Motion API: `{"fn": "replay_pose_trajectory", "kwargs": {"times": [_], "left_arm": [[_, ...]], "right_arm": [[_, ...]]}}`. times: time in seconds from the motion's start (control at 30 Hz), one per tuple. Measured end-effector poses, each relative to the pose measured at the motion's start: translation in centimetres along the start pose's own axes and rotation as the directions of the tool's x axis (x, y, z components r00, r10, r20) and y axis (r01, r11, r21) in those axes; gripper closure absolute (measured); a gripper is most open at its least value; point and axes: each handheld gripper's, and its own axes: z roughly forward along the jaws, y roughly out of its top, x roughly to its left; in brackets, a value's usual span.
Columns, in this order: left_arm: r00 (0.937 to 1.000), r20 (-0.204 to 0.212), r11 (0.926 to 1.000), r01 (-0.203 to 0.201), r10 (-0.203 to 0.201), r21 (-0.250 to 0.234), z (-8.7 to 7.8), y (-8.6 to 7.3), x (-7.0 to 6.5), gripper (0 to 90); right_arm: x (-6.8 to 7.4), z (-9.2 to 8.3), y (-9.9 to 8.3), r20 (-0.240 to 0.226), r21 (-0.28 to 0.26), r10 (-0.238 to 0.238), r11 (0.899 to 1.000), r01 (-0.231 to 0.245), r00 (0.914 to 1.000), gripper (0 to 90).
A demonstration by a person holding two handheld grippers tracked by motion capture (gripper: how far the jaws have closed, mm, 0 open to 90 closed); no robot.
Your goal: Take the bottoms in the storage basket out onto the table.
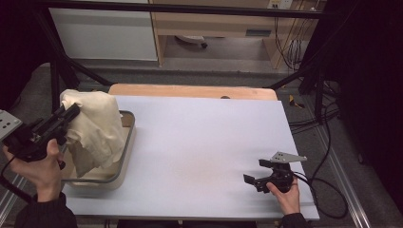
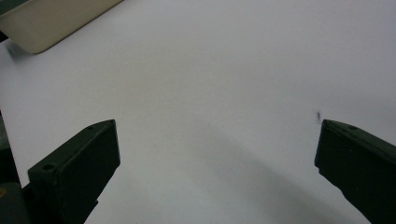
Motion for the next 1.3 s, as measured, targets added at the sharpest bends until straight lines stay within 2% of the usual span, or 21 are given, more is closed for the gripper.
{"fn": "replay_pose_trajectory", "kwargs": {"times": [0.63,1.3], "left_arm": [[0.9998,0.021,1.0000,-0.002,0.002,0.003,1.2,0.6,-0.8,78.3],[0.9980,0.060,0.9998,-0.019,0.019,-0.002,2.4,1.3,-2.3,78.3]], "right_arm": [[0.0,0.0,0.0,-0.001,0.003,-0.001,1.000,0.001,1.0000,0.5],[0.0,0.0,0.0,-0.001,0.002,-0.001,1.000,0.001,1.0000,0.5]]}}
